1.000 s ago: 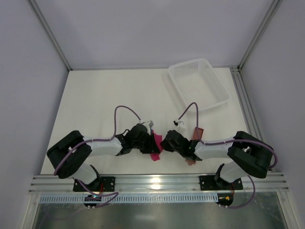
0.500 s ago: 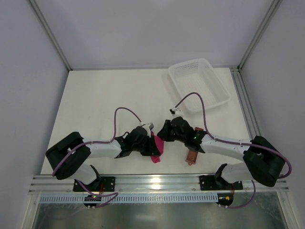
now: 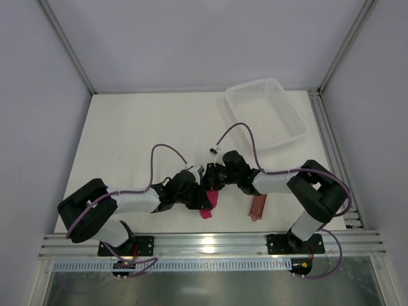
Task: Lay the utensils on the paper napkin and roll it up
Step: Pick up the utensils from the center of the board.
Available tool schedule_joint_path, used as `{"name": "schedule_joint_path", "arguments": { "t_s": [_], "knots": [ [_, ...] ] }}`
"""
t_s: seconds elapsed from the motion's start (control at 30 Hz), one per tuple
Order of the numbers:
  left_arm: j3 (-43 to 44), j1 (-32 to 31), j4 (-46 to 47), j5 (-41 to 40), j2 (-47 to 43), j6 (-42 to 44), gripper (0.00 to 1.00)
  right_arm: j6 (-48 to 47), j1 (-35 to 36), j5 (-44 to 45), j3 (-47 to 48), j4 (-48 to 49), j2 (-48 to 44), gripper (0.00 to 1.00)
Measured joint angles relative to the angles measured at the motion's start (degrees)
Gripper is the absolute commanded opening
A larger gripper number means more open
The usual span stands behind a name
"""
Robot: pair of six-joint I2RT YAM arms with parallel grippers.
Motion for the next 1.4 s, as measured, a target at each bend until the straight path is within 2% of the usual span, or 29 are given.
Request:
{"name": "schedule_joint_path", "arguments": {
  "t_s": [0.2, 0.43, 0.53, 0.6, 0.7, 0.8, 1.03, 1.4],
  "knots": [
    [-0.3, 0.0, -1.9, -0.6, -1.5, 0.8, 0.23, 2.8, -0.2, -1.8, -6.3, 8.9, 3.7, 0.17],
    [-0.3, -0.2, -5.7, -2.0, -4.1, 2.0, 0.27, 9.6, -0.3, -1.4, -13.3, 26.3, 7.7, 0.16],
    [-0.3, -0.1, -8.5, -3.4, -6.9, 2.6, 0.38, 11.9, 0.5, 0.7, -15.5, 31.4, 8.5, 0.16],
    [-0.3, 0.3, -10.7, -4.5, -10.1, 2.7, 0.38, 13.2, 1.3, 2.6, -16.9, 33.6, 8.5, 0.16],
    [0.2, 1.3, -13.0, -5.9, -14.8, 2.7, 0.35, 15.0, 2.5, 5.9, -18.4, 36.1, 8.4, 0.15],
    [0.8, 1.7, -13.1, -6.5, -15.6, 2.6, 0.31, 16.3, 4.3, 9.1, -19.5, 37.8, 8.3, 0.15],
    [0.8, 1.4, -10.1, -4.9, -9.3, 1.6, 0.27, 19.1, 6.3, 13.7, -21.1, 40.4, 8.3, 0.15],
    [-0.7, -2.5, -2.1, -3.7, -3.6, -0.2, 0.24, 19.6, 6.6, 15.3, -21.3, 38.5, 6.8, 0.16]
  ]
}}
